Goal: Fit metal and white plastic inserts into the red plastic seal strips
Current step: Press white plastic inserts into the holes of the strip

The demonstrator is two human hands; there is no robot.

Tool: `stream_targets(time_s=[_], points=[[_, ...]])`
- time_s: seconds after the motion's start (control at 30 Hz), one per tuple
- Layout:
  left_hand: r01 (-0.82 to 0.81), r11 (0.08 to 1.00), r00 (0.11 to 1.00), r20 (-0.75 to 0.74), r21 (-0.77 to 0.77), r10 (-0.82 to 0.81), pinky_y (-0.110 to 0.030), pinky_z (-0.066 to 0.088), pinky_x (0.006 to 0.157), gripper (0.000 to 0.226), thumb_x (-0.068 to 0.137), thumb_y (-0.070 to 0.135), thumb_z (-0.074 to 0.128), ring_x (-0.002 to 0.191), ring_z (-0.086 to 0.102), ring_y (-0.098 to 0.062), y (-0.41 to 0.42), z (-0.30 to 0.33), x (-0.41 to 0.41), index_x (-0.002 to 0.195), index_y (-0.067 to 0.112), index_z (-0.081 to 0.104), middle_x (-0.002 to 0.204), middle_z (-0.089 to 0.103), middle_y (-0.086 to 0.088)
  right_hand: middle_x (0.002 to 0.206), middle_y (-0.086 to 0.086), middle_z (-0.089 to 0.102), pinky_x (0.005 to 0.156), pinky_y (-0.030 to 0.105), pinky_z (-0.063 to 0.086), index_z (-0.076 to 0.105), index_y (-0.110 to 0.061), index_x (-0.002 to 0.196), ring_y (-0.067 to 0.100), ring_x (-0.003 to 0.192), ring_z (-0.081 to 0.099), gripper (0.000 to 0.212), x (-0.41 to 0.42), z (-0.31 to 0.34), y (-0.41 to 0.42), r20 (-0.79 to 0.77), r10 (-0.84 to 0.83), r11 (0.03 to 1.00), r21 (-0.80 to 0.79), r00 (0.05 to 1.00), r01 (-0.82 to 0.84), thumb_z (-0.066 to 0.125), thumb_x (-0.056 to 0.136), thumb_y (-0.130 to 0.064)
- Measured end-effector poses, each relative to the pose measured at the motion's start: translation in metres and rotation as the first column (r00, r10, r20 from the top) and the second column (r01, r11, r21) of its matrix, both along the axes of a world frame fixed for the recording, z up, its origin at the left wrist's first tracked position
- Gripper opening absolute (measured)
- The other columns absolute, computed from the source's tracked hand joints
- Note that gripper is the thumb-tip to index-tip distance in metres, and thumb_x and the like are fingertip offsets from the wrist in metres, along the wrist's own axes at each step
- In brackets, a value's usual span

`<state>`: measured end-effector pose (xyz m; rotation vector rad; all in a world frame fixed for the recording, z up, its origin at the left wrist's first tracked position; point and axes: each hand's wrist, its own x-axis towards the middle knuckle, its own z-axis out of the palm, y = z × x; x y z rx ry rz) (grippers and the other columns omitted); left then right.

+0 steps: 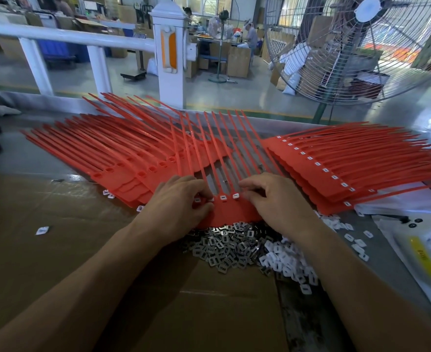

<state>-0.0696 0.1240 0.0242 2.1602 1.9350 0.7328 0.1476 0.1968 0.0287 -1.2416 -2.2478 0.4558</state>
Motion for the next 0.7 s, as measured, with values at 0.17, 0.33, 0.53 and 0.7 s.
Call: stream_targets(time_s=[0.17,0.33,0.53,0.7], points=[[-0.004,1.0,1.0,-0.008,0.002,0.004,-0.037,0.039,0.101,0.019,0.095,0.047,0.061,0.108,0.046,-0.007,0.0009,-0.0011,-0.0004,0.111,0.038,0.064,0.109,0.055,0.019,0.113,-0.007,0.066,0.098,0.029,0.048,0.075,-0.023,0.126,0.011,0.108,0.06,0.026,-0.0014,0.0024,-0.0065,0.157,0.063,0.998,0.018,0.986,-0.067,0.06,0.104,-0.02],[0.002,1.0,1.0,-0.011,0.002,-0.002,-0.038,0.04,0.102,0.021,0.094,0.048,0.061,0.108,0.047,-0.007,0.0007,-0.0013,-0.0006,0.113,0.038,0.064,0.11,0.056,0.019,0.112,-0.004,0.06,0.097,0.036,0.049,0.069,-0.023,0.135,0.014,0.107,0.057,0.032,-0.0022,0.0021,-0.0075,0.288,0.088,0.993,0.05,0.954,-0.107,0.056,0.105,-0.021],[0.003,1.0,1.0,-0.011,-0.001,-0.003,-0.037,0.038,0.102,0.022,0.095,0.047,0.061,0.112,0.046,-0.007,-0.0008,-0.0017,-0.0005,0.114,0.038,0.064,0.114,0.056,0.018,0.101,-0.01,0.046,0.086,0.032,0.043,0.068,-0.029,0.134,0.012,0.101,0.049,0.035,-0.0035,0.003,-0.0062,0.388,0.077,0.989,0.088,0.918,-0.121,0.052,0.104,-0.022],[0.007,1.0,1.0,0.004,-0.009,-0.007,-0.038,0.038,0.103,0.022,0.095,0.046,0.061,0.111,0.047,-0.008,-0.0014,-0.0008,-0.0007,0.115,0.037,0.065,0.113,0.056,0.018,0.1,-0.012,0.05,0.093,0.036,0.047,0.073,-0.031,0.125,0.017,0.111,0.057,0.031,-0.0056,0.0079,-0.0019,0.407,0.058,0.99,0.096,0.912,-0.106,0.052,0.103,-0.024]])
